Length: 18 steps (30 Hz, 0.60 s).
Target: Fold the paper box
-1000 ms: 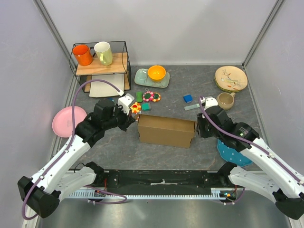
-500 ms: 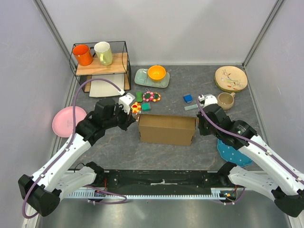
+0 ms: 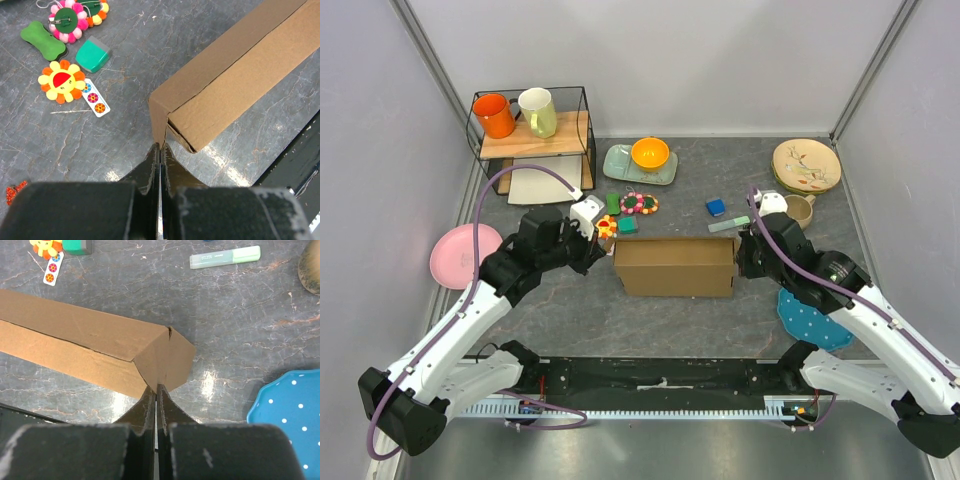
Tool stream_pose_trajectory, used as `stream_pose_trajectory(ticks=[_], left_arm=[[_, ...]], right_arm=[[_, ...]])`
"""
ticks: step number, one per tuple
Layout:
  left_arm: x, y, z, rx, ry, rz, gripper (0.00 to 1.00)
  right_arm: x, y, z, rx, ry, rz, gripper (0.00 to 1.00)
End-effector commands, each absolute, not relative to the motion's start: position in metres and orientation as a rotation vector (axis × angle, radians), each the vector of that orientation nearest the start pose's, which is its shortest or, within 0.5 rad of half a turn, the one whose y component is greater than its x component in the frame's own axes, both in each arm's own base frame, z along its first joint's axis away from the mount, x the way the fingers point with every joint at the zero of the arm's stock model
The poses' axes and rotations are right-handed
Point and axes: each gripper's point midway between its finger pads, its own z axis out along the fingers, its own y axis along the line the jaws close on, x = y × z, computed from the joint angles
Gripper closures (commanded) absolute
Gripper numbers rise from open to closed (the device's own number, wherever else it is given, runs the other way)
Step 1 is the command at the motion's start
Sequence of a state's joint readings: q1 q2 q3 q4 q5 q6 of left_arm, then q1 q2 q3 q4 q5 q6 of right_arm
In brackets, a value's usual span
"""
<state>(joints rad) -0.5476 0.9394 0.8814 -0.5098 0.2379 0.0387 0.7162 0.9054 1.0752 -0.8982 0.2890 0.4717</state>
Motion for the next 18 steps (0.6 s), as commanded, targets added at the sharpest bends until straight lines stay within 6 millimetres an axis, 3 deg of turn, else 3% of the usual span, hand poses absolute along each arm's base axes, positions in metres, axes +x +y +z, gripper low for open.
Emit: stream_pose_trajectory(ticks=[1, 11, 18], left_arm=[[0.2316, -0.1908, 0.2183, 0.769, 1.994, -0.563, 0.98], [0.2365, -0.1869, 0.2151, 0.777, 1.997, -0.518, 0.98], [0.2412, -0.1810, 0.2107, 0.777, 2.013, -0.462, 0.98]], right_arm=[[0.2175, 0.1542, 0.2515, -0.030, 2.208, 0.413, 1.00], [0.2202, 0.1621, 0.2594, 0.143, 2.158, 0.540, 1.00], [0.2221, 0.1554, 0.2575, 0.274, 2.120, 0.591, 1.00]])
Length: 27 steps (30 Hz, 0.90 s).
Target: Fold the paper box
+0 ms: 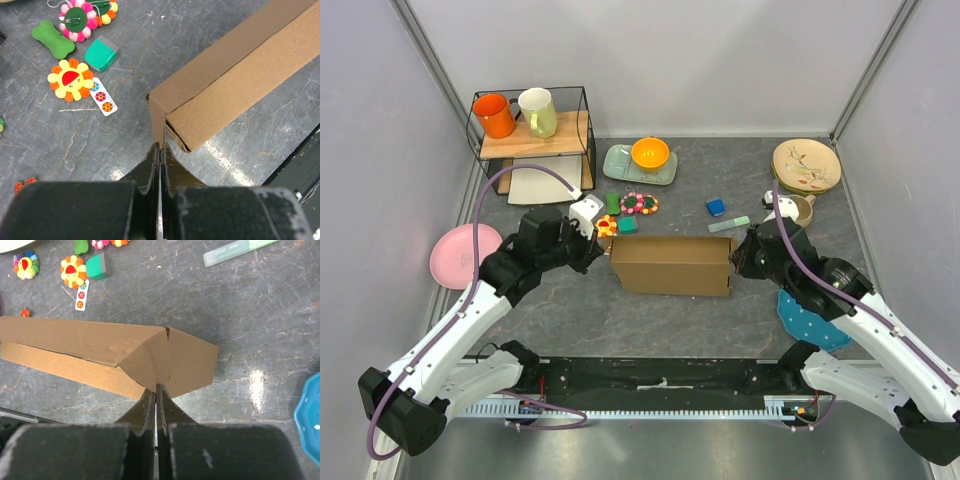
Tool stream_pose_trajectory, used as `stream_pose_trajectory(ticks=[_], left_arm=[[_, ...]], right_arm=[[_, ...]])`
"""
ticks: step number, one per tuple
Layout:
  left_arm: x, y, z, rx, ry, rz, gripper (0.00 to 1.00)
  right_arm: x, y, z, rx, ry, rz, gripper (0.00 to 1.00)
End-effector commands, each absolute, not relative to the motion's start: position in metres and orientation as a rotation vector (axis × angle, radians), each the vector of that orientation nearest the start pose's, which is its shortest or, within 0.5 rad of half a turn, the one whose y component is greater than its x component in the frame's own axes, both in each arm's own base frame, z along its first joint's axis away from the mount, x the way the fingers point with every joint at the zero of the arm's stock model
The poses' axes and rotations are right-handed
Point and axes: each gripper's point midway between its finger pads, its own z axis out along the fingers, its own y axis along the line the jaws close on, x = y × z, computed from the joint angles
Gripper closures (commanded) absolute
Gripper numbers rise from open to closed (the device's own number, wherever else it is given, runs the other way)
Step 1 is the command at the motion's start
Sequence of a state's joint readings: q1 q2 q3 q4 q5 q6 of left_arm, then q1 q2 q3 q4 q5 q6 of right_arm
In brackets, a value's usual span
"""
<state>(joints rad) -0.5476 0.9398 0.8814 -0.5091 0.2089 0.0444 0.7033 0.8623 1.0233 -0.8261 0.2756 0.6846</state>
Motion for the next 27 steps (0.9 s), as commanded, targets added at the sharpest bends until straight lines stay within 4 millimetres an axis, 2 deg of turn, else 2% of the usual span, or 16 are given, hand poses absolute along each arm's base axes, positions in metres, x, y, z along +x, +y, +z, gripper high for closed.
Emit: stream_pose_trajectory(ticks=[1, 6, 8, 13, 16, 23, 27], left_arm=[[0.243, -0.180, 0.212, 0.773, 2.014, -0.452, 0.98], [0.246, -0.173, 0.211, 0.764, 2.054, -0.402, 0.98], [0.247, -0.175, 0.216, 0.763, 2.053, -0.407, 0.98], [0.250, -0.185, 0.219, 0.754, 2.070, -0.461, 0.98], [0.250, -0.193, 0.222, 0.743, 2.060, -0.510, 0.91], [0.249, -0.204, 0.229, 0.752, 2.019, -0.578, 0.62], [0.252, -0.208, 0.232, 0.755, 1.997, -0.593, 0.58]], right_arm=[[0.222, 0.151, 0.256, 0.285, 2.111, 0.575, 1.00], [0.224, 0.137, 0.250, 0.273, 2.109, 0.480, 1.00], [0.226, 0.130, 0.248, 0.256, 2.105, 0.419, 0.97], [0.229, 0.127, 0.249, 0.212, 2.112, 0.370, 1.00], [0.229, 0.129, 0.247, 0.192, 2.121, 0.367, 1.00], [0.225, 0.130, 0.244, 0.173, 2.135, 0.382, 1.00], [0.224, 0.131, 0.243, 0.163, 2.141, 0.385, 1.00]])
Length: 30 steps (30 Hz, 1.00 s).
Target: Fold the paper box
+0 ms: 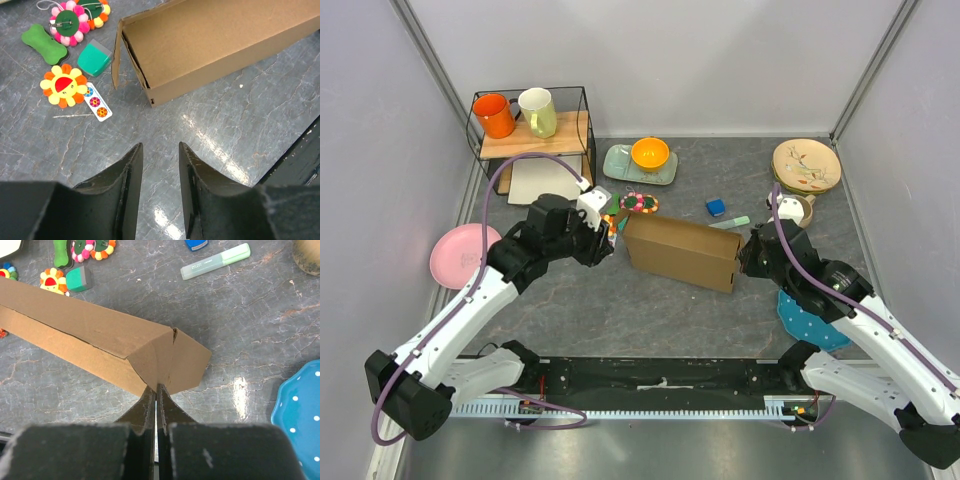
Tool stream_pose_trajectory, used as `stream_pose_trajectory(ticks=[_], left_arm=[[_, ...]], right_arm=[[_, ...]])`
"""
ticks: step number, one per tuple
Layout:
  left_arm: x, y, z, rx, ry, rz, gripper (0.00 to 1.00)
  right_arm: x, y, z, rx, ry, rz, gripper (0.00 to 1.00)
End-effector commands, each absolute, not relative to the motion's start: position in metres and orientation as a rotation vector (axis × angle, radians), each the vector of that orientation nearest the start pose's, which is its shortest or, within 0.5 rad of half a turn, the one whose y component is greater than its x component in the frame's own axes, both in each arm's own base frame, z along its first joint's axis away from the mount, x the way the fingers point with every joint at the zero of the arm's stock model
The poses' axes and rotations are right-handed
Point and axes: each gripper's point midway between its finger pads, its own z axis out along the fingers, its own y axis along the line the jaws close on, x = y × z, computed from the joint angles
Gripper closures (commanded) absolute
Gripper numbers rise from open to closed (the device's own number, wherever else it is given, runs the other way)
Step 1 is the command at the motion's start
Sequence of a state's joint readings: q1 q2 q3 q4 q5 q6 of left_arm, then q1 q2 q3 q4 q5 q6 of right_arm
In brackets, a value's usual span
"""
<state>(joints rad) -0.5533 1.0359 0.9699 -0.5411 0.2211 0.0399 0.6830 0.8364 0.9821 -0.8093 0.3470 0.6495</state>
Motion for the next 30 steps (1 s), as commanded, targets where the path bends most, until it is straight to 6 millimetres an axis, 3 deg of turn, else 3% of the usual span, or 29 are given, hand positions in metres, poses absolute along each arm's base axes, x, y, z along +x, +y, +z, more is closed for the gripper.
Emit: stream_pose_trajectory(ticks=[1, 8, 14, 27, 30], left_arm=[[0.253, -0.208, 0.233, 0.756, 1.990, -0.592, 0.57], [0.273, -0.208, 0.245, 0.753, 1.910, -0.522, 0.40], [0.290, -0.212, 0.243, 0.799, 1.878, -0.468, 0.36], [0.318, -0.215, 0.232, 0.808, 1.890, -0.417, 0.43], [0.320, -0.215, 0.235, 0.799, 1.883, -0.418, 0.55]], right_arm=[[0.224, 0.132, 0.243, 0.163, 2.140, 0.387, 1.00], [0.223, 0.133, 0.238, 0.119, 2.162, 0.373, 1.00], [0.221, 0.136, 0.233, 0.092, 2.183, 0.380, 1.00], [0.218, 0.135, 0.235, 0.067, 2.181, 0.384, 1.00], [0.218, 0.134, 0.233, 0.068, 2.185, 0.377, 1.00]])
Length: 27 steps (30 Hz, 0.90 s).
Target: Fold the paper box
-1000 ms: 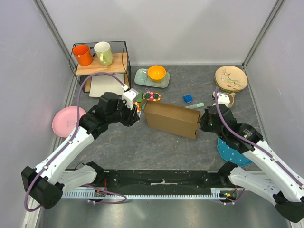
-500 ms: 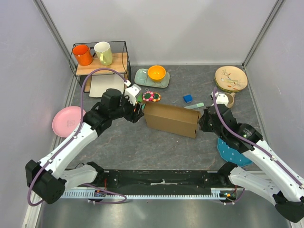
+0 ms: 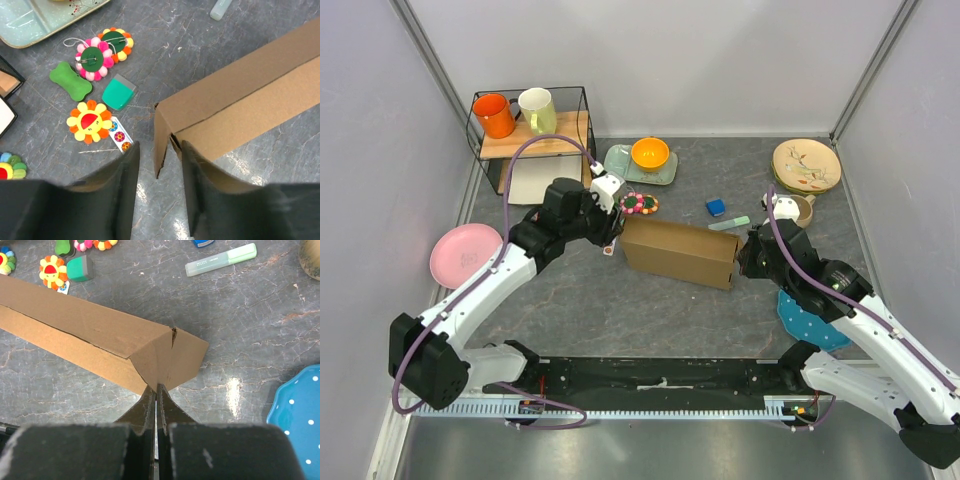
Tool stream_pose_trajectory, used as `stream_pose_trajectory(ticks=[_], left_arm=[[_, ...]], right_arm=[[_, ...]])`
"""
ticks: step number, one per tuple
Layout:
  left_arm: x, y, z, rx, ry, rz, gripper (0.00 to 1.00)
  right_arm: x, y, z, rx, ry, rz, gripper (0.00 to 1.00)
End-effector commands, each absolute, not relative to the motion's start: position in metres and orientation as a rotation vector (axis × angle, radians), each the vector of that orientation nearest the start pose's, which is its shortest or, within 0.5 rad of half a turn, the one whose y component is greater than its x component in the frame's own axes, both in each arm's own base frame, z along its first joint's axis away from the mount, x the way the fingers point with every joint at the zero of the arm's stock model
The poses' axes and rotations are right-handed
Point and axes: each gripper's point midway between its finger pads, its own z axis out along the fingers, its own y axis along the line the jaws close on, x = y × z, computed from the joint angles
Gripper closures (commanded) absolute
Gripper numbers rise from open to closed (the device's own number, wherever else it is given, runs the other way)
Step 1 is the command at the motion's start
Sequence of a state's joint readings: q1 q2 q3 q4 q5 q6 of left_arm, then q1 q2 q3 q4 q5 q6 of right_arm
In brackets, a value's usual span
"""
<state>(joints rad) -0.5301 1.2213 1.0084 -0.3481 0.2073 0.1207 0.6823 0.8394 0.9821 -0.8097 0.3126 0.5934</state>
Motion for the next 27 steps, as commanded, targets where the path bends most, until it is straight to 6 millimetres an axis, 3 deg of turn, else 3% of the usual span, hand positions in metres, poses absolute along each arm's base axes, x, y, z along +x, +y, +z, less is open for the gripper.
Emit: stream_pose_trajectory(ticks=[1, 4, 6, 13, 20, 24, 27], left_arm=[[0.320, -0.215, 0.235, 0.792, 1.886, -0.423, 0.70], [0.315, -0.217, 0.237, 0.796, 1.882, -0.451, 0.92], [0.311, -0.217, 0.237, 0.801, 1.892, -0.466, 0.98], [0.282, -0.221, 0.232, 0.861, 1.989, -0.581, 0.98], [0.266, -0.216, 0.222, 0.889, 2.085, -0.602, 0.98], [0.266, -0.217, 0.216, 0.888, 2.114, -0.611, 0.98], [0.269, -0.219, 0.213, 0.888, 2.136, -0.612, 0.98]], right_arm=[[0.218, 0.135, 0.233, 0.069, 2.186, 0.379, 1.00], [0.219, 0.135, 0.234, 0.074, 2.185, 0.383, 1.00], [0.219, 0.137, 0.234, 0.071, 2.188, 0.386, 1.00], [0.216, 0.139, 0.230, 0.075, 2.210, 0.401, 0.98], [0.217, 0.128, 0.231, 0.077, 2.212, 0.332, 0.73], [0.221, 0.124, 0.235, 0.070, 2.200, 0.287, 0.58], [0.225, 0.124, 0.238, 0.065, 2.194, 0.265, 0.53]])
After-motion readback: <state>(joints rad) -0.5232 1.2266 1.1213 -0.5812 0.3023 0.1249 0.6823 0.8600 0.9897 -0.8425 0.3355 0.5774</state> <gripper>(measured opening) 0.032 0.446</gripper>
